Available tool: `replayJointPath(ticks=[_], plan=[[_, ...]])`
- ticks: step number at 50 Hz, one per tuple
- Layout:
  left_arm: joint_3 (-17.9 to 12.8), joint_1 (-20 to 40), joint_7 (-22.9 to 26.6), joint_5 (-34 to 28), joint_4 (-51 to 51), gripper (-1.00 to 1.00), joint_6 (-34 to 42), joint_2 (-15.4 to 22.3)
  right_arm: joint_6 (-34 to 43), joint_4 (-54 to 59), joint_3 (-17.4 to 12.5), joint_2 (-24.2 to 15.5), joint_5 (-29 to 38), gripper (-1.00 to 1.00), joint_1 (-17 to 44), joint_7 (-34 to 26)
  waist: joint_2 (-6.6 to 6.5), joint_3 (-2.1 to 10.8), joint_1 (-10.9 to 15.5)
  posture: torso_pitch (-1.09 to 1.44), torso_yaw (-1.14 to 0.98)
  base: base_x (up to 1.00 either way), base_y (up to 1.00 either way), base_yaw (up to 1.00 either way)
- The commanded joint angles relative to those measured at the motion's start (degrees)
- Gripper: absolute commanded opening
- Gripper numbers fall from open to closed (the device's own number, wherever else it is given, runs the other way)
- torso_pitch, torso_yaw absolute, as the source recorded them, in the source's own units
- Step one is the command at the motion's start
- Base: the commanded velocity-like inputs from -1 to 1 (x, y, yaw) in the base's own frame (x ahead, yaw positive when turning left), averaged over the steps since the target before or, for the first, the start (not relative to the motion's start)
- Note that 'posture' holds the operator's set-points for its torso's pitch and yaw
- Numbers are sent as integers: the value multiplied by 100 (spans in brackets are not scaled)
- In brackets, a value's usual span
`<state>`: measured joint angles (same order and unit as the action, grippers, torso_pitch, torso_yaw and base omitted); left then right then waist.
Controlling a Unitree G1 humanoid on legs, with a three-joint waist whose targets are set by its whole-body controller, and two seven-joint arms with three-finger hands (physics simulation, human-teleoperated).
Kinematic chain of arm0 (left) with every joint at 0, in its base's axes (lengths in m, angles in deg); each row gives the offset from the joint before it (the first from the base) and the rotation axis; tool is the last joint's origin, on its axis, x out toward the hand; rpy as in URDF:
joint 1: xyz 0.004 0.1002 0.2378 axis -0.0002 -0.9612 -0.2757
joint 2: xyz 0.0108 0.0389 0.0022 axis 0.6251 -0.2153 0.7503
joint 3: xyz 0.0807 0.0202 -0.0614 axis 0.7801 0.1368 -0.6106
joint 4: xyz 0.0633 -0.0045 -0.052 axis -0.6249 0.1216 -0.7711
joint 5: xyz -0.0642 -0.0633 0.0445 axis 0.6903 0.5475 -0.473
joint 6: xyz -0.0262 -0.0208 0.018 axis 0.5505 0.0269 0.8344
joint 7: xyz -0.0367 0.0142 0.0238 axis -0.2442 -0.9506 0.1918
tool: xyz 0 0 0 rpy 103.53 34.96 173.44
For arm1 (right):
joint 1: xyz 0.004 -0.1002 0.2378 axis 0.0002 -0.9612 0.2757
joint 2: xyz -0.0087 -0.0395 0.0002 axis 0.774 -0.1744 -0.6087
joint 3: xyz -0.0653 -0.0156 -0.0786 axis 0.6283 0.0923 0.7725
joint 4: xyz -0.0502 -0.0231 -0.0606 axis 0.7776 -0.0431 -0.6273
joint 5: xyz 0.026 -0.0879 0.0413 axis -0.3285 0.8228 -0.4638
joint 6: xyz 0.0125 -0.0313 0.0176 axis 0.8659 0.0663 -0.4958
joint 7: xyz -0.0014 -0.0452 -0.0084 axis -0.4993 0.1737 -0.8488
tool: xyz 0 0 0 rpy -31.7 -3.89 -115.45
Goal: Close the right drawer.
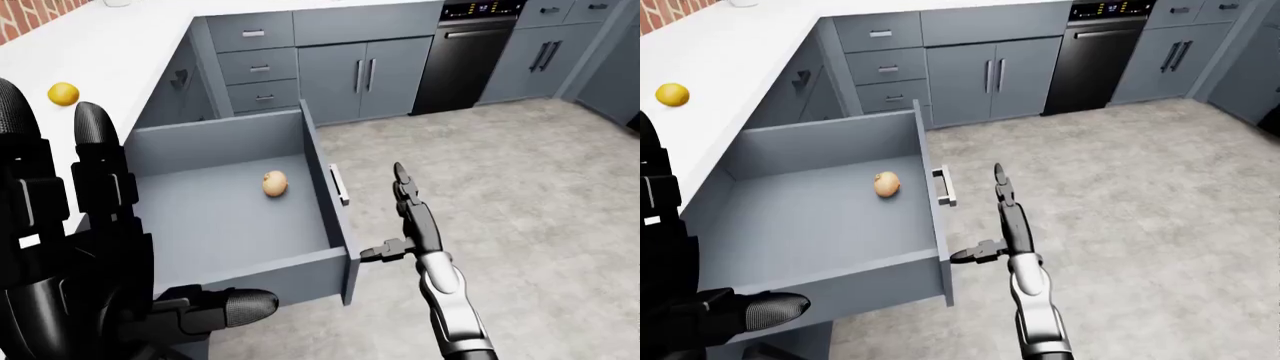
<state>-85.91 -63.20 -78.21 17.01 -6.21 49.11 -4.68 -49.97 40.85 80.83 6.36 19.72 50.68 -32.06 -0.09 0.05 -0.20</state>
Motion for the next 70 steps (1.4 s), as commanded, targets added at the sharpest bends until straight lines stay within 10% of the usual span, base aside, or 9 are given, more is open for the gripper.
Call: replayJointPath(ticks=[1, 70], plan=[[-48, 38, -8, 12, 175, 100, -126, 32, -82, -131, 159, 38, 125, 100, 93, -87, -1, 58, 28, 0, 0, 0, 0, 0], [-159, 82, -47, 106, 175, 100, -84, 90, -973, 2721, 663, 675, 1135, 100, 1999, -273, -89, 74, 7, 0, 0, 0, 0, 0]])
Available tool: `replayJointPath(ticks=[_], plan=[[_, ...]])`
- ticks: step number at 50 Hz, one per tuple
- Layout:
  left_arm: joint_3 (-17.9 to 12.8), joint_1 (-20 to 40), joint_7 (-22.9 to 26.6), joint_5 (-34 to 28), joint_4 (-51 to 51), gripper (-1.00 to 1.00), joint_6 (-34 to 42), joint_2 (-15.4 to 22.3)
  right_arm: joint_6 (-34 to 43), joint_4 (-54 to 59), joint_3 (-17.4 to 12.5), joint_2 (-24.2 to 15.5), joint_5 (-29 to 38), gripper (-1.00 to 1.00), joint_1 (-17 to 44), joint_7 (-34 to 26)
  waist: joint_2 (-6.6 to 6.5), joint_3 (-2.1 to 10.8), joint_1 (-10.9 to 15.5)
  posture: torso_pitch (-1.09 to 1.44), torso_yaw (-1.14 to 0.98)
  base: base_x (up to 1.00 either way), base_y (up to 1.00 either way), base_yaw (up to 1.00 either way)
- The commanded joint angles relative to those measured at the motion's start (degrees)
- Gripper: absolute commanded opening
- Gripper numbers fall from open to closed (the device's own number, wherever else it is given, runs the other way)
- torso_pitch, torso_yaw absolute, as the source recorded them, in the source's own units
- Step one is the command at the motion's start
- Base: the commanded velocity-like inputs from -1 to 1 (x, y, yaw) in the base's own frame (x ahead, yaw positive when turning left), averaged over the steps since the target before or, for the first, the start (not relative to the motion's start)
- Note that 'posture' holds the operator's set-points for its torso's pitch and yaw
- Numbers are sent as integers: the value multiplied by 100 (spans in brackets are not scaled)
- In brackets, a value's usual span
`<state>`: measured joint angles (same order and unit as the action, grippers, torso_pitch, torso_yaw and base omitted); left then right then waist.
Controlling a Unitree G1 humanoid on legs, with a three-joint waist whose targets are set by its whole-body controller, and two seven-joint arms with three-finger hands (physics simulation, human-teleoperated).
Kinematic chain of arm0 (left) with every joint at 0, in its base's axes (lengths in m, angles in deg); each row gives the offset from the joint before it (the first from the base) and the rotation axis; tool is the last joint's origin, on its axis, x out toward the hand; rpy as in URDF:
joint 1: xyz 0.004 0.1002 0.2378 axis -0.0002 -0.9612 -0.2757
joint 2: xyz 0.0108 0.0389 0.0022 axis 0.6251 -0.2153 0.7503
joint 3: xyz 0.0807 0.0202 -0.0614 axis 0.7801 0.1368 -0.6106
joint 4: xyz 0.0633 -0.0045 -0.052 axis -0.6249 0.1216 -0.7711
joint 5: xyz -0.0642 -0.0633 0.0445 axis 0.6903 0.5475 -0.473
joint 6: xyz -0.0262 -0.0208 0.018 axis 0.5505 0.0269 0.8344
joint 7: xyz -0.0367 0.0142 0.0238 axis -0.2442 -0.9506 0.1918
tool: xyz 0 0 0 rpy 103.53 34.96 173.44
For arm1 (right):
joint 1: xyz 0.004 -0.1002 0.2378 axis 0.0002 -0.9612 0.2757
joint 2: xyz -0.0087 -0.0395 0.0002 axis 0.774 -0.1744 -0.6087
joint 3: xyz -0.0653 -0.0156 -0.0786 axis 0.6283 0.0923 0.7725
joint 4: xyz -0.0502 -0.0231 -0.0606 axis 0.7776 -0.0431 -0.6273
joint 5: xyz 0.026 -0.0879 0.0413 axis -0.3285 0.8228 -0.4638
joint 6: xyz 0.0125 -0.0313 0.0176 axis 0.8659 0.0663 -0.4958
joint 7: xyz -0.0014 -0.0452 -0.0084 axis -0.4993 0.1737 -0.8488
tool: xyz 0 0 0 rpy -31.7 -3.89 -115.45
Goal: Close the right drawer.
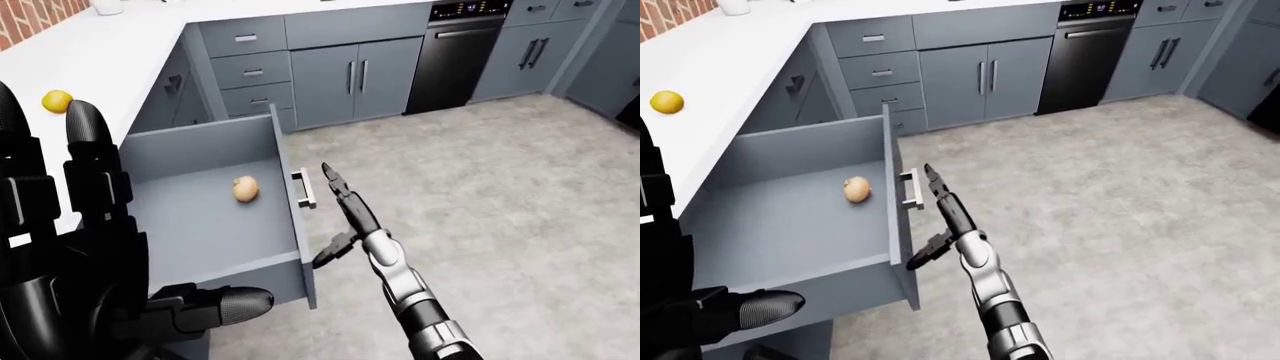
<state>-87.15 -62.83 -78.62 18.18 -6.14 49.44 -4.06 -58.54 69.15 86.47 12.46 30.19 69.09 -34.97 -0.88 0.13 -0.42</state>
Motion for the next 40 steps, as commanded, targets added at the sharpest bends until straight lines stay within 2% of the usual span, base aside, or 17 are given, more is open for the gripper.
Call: replayJointPath(ticks=[1, 18, 31, 40], plan=[[-41, 50, -11, -3, 168, 100, -113, 36, -118, -91, 102, 70, 97, 100, 175, 14, -12, 67, 28, 0, 0, 0, 0, 0], [-72, 75, -24, 27, 168, 100, -80, 55, -420, 599, 158, 226, 301, 100, 503, 16, -38, 82, 15, 0, 0, 0, 0, 0], [-57, 101, -33, 6, 168, 100, -56, 45, -750, 1412, 134, 341, 419, 100, 1088, 63, -56, 87, 12, 0, 0, 0, 0, 0], [-84, 119, -48, 35, 168, 100, -40, 62, -768, 1564, 176, 453, 556, 100, 1268, 94, -59, 80, 22, 0, 0, 0, 0, 0]])
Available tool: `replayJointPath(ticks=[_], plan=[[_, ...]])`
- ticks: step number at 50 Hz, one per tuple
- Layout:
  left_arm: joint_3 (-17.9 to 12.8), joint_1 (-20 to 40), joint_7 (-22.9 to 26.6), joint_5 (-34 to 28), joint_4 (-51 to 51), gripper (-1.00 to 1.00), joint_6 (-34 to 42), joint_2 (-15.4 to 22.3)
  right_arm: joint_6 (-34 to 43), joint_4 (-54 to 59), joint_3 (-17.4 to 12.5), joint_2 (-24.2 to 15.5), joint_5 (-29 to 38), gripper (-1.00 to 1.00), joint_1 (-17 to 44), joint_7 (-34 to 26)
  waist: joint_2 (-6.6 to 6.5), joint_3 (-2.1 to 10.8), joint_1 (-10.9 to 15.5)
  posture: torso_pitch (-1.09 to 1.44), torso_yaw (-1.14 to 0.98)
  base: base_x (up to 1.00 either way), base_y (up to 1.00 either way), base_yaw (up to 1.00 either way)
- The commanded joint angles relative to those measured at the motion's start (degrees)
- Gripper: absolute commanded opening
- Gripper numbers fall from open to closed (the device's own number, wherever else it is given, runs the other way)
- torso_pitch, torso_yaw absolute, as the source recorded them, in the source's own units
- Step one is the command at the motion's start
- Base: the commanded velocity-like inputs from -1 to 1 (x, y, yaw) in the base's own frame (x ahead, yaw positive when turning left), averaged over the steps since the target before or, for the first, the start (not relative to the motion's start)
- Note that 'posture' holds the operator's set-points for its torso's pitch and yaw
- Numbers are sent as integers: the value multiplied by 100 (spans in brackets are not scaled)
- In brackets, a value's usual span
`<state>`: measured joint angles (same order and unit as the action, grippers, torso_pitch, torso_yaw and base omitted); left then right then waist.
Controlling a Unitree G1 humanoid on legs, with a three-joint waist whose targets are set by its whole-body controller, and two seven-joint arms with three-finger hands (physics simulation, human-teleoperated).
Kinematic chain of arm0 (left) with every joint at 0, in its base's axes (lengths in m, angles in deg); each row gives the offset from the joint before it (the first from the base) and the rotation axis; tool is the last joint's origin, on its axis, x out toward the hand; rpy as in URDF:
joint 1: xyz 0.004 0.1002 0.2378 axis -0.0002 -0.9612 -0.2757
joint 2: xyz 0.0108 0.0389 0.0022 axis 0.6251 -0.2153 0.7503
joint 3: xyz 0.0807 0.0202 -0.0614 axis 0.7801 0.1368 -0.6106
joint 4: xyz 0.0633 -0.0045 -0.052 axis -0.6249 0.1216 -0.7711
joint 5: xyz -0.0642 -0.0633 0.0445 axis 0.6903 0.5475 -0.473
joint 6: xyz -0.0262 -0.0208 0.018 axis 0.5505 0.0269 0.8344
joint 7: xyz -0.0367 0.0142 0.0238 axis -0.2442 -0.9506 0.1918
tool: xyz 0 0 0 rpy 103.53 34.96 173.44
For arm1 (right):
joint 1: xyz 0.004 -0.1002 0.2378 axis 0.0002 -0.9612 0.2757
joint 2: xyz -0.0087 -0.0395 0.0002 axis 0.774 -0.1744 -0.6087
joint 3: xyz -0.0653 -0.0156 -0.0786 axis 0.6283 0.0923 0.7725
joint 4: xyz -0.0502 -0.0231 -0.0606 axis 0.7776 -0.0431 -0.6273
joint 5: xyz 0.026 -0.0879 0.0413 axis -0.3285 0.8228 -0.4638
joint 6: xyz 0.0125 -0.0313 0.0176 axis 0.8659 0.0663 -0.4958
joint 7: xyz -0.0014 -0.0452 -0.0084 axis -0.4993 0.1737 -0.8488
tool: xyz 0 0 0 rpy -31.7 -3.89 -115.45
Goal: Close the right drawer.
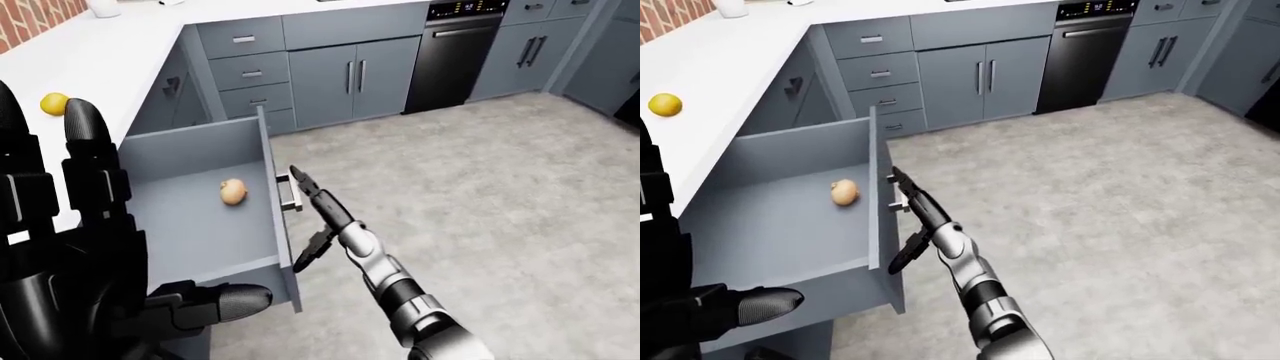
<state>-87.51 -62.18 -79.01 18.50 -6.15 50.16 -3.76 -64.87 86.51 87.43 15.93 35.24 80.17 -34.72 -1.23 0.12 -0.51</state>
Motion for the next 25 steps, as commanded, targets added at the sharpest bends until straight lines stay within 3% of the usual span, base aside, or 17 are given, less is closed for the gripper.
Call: replayJointPath(ticks=[1, 25], plan=[[-48, 54, -14, 6, 169, 100, -111, 37, -147, -140, 81, 114, 68, 100, 183, 72, -23, 81, 31, 0, 0, 0, 0, 0], [-88, 32, -42, 72, 169, 100, -143, 78, -398, 588, 36, 273, 196, 100, 664, 151, -44, 77, 29, 0, 0, 0, 0, 0]])
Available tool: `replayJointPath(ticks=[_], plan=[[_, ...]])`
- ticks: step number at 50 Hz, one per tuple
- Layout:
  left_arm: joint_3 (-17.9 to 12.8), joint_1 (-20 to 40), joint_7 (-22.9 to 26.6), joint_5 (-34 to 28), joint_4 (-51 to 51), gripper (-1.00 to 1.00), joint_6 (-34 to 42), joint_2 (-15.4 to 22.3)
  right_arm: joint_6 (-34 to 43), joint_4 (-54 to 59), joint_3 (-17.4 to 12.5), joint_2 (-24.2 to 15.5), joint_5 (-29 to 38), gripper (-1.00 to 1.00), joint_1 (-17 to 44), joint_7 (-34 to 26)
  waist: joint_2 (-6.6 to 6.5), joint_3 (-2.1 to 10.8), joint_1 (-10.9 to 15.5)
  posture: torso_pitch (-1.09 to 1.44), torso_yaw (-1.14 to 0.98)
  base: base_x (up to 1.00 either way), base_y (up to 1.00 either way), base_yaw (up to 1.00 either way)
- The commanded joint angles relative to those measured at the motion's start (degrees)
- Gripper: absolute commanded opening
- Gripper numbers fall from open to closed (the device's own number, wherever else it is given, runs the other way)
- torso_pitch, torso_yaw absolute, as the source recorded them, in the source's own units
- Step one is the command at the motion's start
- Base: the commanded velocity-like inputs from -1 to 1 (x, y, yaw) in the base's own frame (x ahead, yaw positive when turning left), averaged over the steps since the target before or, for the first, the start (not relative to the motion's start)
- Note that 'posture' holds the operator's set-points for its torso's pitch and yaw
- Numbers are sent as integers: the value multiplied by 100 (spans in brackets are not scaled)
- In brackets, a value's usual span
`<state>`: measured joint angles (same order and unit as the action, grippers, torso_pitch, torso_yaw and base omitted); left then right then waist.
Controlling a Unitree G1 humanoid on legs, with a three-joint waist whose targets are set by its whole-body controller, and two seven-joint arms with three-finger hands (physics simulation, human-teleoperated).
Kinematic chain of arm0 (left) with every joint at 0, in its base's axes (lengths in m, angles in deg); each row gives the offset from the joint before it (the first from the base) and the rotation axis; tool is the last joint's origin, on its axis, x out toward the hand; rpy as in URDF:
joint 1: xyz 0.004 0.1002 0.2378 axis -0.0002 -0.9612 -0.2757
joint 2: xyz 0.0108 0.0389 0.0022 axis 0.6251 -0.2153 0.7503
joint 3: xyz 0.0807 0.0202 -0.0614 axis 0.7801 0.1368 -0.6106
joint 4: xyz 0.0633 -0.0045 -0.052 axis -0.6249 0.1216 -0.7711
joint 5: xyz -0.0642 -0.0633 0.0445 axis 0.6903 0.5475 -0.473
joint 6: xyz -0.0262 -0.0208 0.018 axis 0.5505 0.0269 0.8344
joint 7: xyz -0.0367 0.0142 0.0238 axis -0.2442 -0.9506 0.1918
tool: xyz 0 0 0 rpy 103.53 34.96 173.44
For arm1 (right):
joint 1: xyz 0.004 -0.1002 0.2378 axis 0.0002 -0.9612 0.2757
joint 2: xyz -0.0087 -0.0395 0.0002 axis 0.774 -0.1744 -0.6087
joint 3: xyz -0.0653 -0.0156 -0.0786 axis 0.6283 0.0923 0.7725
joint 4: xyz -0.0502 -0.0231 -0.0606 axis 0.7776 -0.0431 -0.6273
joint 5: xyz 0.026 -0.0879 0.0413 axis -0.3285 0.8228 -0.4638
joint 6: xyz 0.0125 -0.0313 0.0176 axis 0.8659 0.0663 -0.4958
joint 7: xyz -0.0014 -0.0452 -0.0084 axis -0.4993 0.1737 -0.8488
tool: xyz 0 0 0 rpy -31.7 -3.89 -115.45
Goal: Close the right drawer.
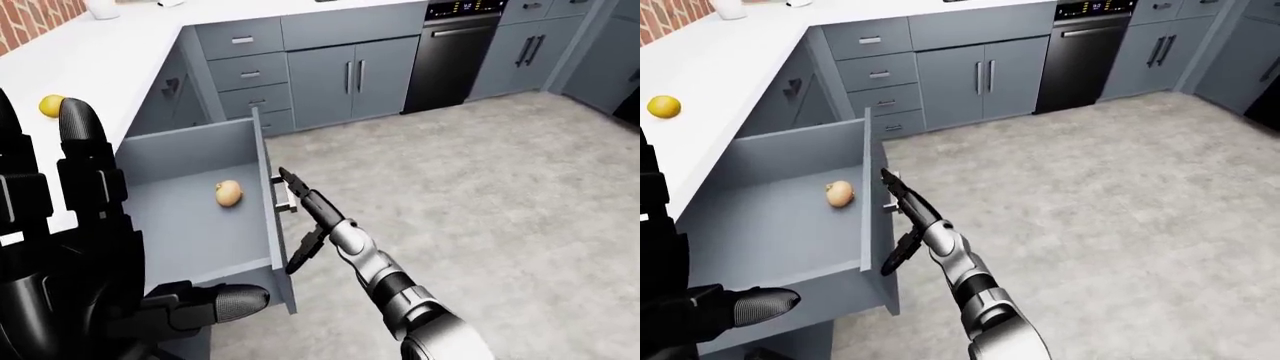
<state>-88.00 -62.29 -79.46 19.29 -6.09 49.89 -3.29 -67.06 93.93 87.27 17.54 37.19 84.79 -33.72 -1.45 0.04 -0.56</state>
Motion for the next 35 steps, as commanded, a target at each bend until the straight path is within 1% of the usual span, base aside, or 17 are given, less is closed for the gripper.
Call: replayJointPath(ticks=[1, 19, 23, 35], plan=[[-37, 38, 4, -11, 163, 100, -117, 29, -183, -124, 42, 116, -4, 100, 223, 52, -25, 86, 33, 0, 0, 0, 0, 0], [-73, 39, -47, 32, 163, 100, -140, 88, -311, 319, 28, 276, 139, 100, 532, 44, -30, 86, 45, 0, 0, 0, 0, 0], [-144, 63, -103, 121, 163, 100, -124, 155, -331, 432, 20, 320, 180, 100, 613, 39, -32, 87, 47, 0, 0, 0, 0, 0], [-134, 52, -146, 132, 163, 100, -137, 198, -326, 581, 0, 387, 265, 100, 728, 29, -32, 76, 60, 0, 0, 0, 0, 0]])
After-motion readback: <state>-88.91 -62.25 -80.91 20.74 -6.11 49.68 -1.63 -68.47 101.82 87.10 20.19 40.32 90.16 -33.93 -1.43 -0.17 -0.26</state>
